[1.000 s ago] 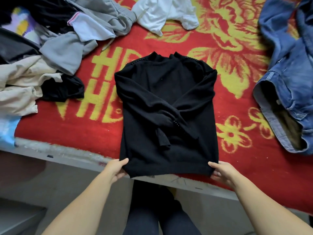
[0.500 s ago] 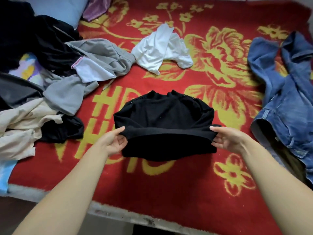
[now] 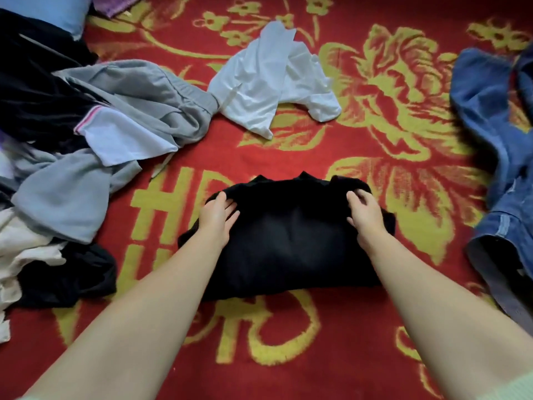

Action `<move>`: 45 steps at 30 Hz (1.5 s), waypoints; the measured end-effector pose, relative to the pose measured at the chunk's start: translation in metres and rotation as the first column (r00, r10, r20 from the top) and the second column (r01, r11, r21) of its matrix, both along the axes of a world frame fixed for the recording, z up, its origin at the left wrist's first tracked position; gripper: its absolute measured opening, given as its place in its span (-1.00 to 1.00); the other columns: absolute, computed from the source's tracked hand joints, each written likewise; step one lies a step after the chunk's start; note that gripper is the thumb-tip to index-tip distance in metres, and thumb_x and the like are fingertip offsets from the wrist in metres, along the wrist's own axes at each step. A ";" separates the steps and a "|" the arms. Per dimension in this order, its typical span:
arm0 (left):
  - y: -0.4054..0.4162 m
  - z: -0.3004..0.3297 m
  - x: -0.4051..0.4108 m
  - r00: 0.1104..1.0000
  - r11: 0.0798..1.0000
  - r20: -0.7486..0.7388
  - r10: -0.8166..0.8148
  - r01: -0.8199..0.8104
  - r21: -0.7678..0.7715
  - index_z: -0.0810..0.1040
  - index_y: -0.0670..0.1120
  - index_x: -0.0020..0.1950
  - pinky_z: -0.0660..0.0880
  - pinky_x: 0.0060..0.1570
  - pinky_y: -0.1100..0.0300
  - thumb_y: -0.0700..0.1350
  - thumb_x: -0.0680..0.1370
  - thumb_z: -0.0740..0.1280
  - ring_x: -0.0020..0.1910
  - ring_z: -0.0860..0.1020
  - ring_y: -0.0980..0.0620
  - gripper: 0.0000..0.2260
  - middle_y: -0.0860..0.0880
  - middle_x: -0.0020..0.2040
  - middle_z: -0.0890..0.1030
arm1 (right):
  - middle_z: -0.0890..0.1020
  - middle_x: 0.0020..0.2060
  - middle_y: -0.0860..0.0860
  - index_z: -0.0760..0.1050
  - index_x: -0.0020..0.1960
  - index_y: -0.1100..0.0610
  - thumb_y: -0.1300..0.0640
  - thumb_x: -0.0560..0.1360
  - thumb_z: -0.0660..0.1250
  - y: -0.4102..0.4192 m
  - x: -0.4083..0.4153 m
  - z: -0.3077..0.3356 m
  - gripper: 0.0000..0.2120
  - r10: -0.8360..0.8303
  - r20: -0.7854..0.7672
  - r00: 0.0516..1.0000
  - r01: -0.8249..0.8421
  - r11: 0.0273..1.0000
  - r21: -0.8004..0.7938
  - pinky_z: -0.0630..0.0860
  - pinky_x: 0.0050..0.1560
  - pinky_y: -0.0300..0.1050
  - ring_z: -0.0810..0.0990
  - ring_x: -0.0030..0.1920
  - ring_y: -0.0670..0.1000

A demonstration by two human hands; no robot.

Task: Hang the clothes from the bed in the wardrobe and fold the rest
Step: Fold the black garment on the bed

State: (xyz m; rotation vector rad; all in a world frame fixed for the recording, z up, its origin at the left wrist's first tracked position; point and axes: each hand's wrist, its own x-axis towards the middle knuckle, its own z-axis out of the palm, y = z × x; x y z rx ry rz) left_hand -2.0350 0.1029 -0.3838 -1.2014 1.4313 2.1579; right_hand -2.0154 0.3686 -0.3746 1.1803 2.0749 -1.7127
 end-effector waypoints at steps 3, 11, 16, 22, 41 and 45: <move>-0.011 -0.006 0.023 0.870 0.792 -0.111 -0.480 0.375 -0.481 0.28 -0.12 0.48 0.27 0.40 0.12 -0.11 0.61 0.25 0.39 0.35 0.04 -0.56 -0.06 0.44 0.36 | 0.28 0.48 0.01 0.18 0.52 0.06 0.03 0.59 0.22 -0.003 0.028 -0.006 -0.47 0.518 0.007 0.856 -0.460 0.754 0.468 0.17 0.44 -0.05 0.21 0.48 0.03; -0.031 -0.029 0.033 0.259 -0.446 0.601 -0.756 0.467 -0.763 -0.07 0.05 0.57 -0.20 0.45 -0.17 0.22 0.62 -0.03 0.55 -0.16 0.00 -0.43 -0.02 0.58 -0.04 | -0.26 0.54 -0.06 -0.19 0.54 -0.16 -0.20 0.62 -0.07 -0.028 0.018 -0.019 -0.44 0.710 0.547 0.443 -0.805 0.046 0.592 -0.18 0.39 0.40 -0.35 0.51 0.10; -0.034 -0.047 0.016 0.197 -0.393 0.614 -0.764 0.614 -0.685 -0.01 0.03 0.56 -0.10 0.47 -0.14 0.21 0.62 -0.01 0.55 -0.08 0.00 -0.44 -0.05 0.57 0.00 | -0.23 0.54 -0.08 -0.17 0.54 -0.18 -0.26 0.60 -0.11 -0.021 0.001 -0.041 -0.44 0.636 0.667 0.389 -0.914 0.176 0.365 -0.13 0.36 0.47 -0.31 0.52 0.15; -0.057 -0.032 0.025 0.507 0.053 0.161 -0.847 0.382 -0.923 0.46 -0.10 0.29 0.34 0.28 -0.01 -0.08 0.56 0.29 0.27 0.42 -0.07 -0.69 -0.04 0.26 0.46 | 0.01 0.55 0.01 0.04 0.55 -0.05 -0.19 0.60 0.06 -0.065 0.020 -0.019 -0.42 0.699 0.548 0.459 -0.847 0.158 0.508 -0.04 0.40 0.39 -0.11 0.55 0.13; -0.066 0.005 0.003 0.784 0.694 0.235 -0.575 0.620 -0.367 0.57 -0.16 0.10 0.55 -0.13 0.13 -0.16 0.51 0.37 -0.12 0.62 -0.09 -0.81 -0.16 -0.02 0.65 | 0.56 -0.06 -0.01 0.50 0.11 0.06 0.12 0.31 0.46 -0.194 0.111 -0.017 -0.62 0.808 0.303 0.506 -0.788 0.290 0.543 0.39 0.24 0.13 0.54 0.02 0.08; -0.027 0.053 -0.019 0.767 0.727 0.130 -0.629 0.639 -0.251 0.55 -0.17 0.09 0.55 -0.12 0.13 -0.18 0.53 0.33 -0.18 0.61 -0.06 -0.84 -0.17 -0.03 0.64 | 0.57 0.01 0.00 0.44 0.19 0.08 0.16 0.46 0.30 -0.144 0.117 0.014 -0.70 0.656 -0.017 0.754 -0.593 0.692 0.412 0.38 0.12 -0.08 0.49 0.09 0.07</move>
